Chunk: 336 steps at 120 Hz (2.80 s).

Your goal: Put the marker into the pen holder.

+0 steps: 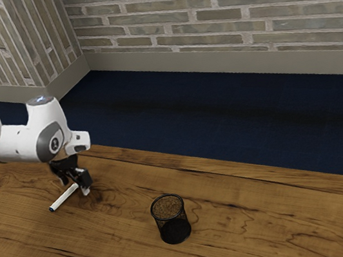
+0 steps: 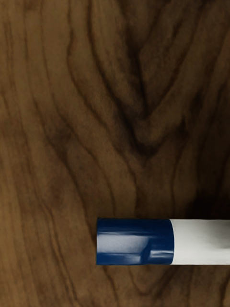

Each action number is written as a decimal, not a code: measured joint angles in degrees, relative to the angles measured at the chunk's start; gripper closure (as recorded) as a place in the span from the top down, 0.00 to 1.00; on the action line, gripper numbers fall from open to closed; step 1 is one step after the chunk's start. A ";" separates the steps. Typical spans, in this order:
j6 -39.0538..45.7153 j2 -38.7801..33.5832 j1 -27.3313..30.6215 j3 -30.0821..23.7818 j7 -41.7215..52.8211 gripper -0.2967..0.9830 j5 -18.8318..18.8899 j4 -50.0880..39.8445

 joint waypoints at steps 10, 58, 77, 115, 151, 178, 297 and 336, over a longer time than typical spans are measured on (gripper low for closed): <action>1.26 0.89 0.08 0.03 1.89 0.77 -0.74 0.91; 3.38 3.42 0.16 1.36 8.08 0.77 -4.06 3.32; 3.56 3.84 0.20 1.43 9.58 0.77 -4.20 3.41; 3.70 3.77 0.12 1.42 11.60 0.57 -4.20 3.38; 3.72 3.72 0.18 1.44 12.72 0.29 -4.18 3.36; 3.86 3.80 0.27 1.61 12.94 0.23 -4.05 2.76; 1.72 -17.14 -0.78 -32.16 3.50 0.15 -13.76 -2.03; 4.21 -17.42 -0.26 -33.05 0.92 0.15 -18.89 -7.04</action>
